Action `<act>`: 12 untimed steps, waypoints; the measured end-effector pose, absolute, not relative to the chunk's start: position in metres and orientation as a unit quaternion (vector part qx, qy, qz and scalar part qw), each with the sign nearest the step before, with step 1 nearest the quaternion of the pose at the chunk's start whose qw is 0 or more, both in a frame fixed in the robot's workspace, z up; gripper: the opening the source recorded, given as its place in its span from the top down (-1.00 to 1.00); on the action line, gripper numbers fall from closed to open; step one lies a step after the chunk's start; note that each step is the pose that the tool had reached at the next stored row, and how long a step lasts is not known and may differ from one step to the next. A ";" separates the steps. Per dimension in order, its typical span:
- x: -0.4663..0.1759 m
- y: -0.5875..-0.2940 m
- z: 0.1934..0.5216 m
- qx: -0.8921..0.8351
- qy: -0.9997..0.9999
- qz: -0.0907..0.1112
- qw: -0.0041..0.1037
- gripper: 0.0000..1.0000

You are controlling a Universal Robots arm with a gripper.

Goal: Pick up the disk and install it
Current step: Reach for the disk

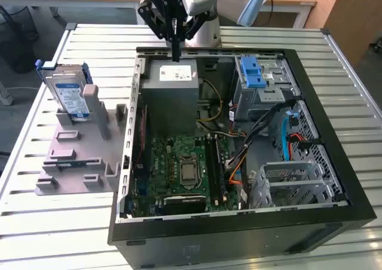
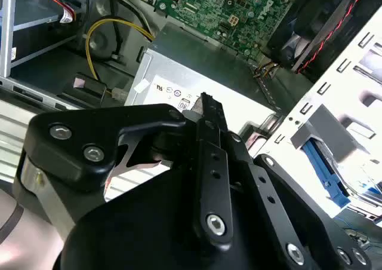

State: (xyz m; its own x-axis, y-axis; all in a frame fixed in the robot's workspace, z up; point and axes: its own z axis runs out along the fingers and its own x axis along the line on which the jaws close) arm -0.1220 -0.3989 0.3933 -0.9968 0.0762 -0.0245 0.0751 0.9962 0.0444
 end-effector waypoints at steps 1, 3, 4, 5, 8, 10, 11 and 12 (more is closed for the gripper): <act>-0.122 -0.399 0.393 0.038 0.999 0.022 0.013 0.79; -0.122 -0.399 0.393 0.038 0.999 0.022 0.013 0.79; -0.122 -0.399 0.393 0.038 0.999 0.022 0.013 0.79; -0.122 -0.399 0.393 0.038 0.999 0.022 0.013 0.79; -0.124 -0.399 0.393 0.038 0.999 0.022 0.013 0.79; -0.125 -0.399 0.393 0.038 0.999 0.022 0.013 0.79; -0.125 -0.399 0.393 0.038 0.999 0.022 0.013 0.79; -0.126 -0.399 0.393 0.038 0.999 0.022 0.013 0.79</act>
State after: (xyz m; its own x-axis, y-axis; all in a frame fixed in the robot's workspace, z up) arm -0.1257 -0.3989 0.3933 -0.9968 0.0763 -0.0245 0.0751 0.9962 0.0443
